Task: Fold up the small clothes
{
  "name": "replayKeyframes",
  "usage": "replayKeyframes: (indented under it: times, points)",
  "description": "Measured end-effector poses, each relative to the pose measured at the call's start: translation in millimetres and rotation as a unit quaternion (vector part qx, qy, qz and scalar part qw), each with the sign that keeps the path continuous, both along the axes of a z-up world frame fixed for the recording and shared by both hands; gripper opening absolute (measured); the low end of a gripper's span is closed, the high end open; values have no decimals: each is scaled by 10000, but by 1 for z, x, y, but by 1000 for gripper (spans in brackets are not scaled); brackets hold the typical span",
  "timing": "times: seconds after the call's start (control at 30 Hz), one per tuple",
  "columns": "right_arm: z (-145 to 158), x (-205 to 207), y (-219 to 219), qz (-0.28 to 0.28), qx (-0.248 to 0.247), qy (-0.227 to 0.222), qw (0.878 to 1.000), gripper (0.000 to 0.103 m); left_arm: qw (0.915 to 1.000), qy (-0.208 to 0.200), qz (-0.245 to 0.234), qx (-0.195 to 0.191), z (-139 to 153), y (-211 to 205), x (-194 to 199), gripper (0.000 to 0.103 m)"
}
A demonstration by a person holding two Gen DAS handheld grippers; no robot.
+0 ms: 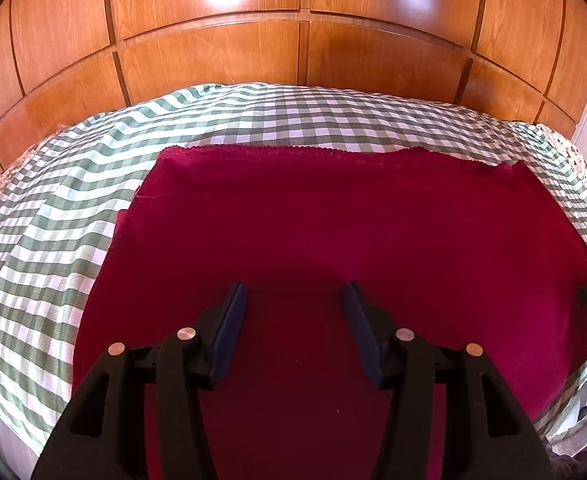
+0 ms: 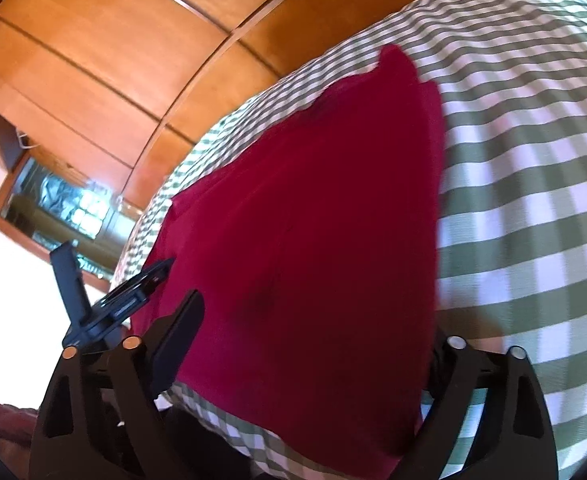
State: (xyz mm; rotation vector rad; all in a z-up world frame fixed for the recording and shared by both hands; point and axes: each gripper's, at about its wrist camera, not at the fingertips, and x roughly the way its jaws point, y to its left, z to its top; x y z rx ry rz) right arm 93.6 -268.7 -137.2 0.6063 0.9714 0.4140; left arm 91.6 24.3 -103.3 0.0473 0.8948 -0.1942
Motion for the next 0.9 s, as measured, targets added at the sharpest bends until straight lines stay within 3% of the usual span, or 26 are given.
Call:
replayKeyframes:
  times: [0.03, 0.07, 0.13, 0.23, 0.43, 0.63, 0.77, 0.9]
  points:
    - [0, 2, 4, 34, -27, 31, 10000, 74, 10000, 11, -6, -35, 0, 1, 1, 52]
    - [-1, 5, 5, 26, -72, 58, 10000, 59, 10000, 16, -16, -81, 0, 2, 2, 52]
    - [-3, 10, 8, -22, -75, 158, 9998, 42, 9998, 30, -50, -170, -1, 5, 3, 52]
    - [7, 11, 16, -48, -228, 66, 9997, 36, 9991, 88, -131, -400, 3, 12, 3, 50]
    - [52, 15, 45, 106, -569, -479, 9972, 32, 9908, 220, -259, -1308, 17, 46, 4, 50]
    - [102, 31, 109, 667, -820, -1076, 9886, 31, 9828, 96, -31, -1846, 35, 97, 0, 50]
    - [115, 48, 163, 1156, -931, -1225, 9813, 31, 9738, 70, 194, -2265, 40, 136, -5, 50]
    - [107, 56, 222, 1749, -1258, -1217, 9689, 31, 9622, 131, 395, -2692, 39, 168, -9, 50]
